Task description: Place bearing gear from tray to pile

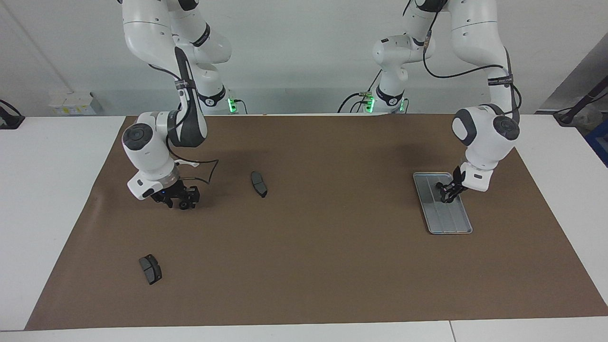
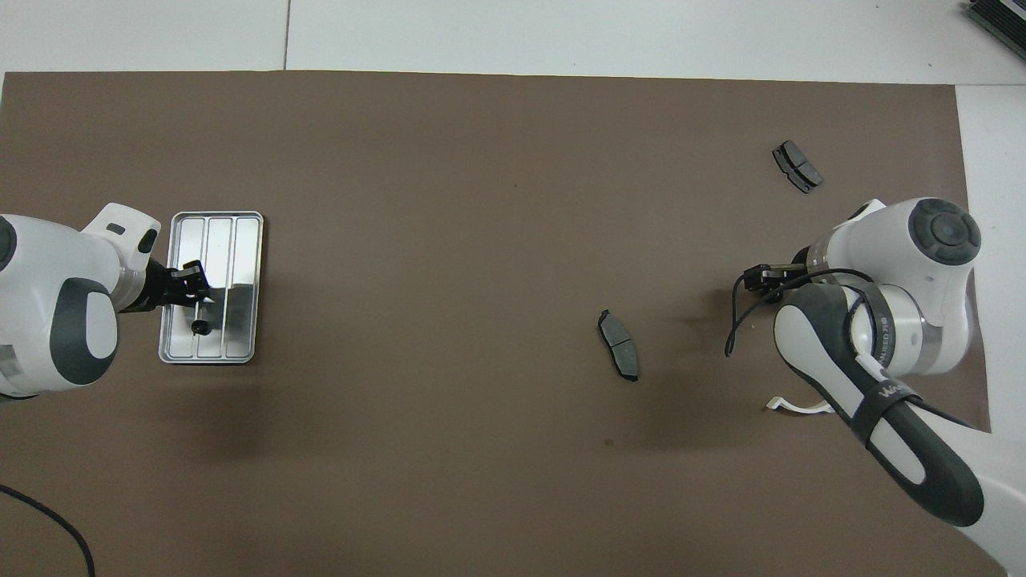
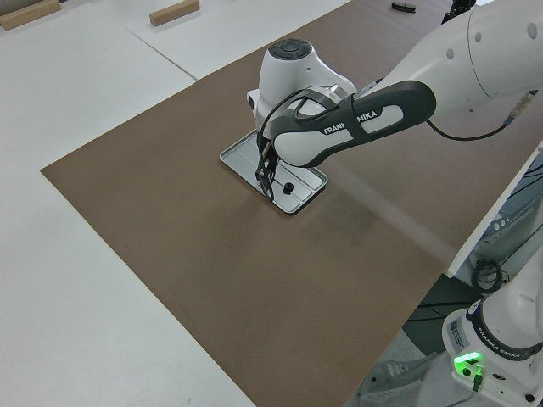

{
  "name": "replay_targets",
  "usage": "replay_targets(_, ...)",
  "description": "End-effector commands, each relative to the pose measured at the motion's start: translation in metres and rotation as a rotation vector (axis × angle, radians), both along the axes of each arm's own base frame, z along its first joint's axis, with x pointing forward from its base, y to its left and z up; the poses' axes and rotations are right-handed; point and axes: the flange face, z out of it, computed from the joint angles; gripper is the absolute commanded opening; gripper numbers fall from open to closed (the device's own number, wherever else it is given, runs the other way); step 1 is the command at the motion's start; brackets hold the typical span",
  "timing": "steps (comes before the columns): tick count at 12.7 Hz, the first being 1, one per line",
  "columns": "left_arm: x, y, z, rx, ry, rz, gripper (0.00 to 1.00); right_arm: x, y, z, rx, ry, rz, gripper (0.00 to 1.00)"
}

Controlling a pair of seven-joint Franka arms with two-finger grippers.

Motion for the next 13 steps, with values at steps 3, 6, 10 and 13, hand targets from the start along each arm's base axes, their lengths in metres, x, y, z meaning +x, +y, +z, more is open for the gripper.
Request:
replay_targets(3,0.018,-0.021,0.019,0.014,-0.030,-0.018,0.21,0.019,0.003,0.051,0.014,-0.106,0.006,1.00)
replay_targets(6,0.037,-0.067,0.037,0.007,-0.019,0.012,0.21,0.027,0.002,0.088,0.012,-0.129,-0.007,1.00)
replay_targets(10,0.037,-0.155,0.046,0.038,-0.003,0.102,0.21,0.022,0.004,0.130,0.008,-0.122,-0.006,1.00)
replay_targets(13,0.021,-0.233,0.051,0.019,-0.017,0.207,0.21,0.009,0.001,0.157,0.003,-0.114,-0.008,1.00)
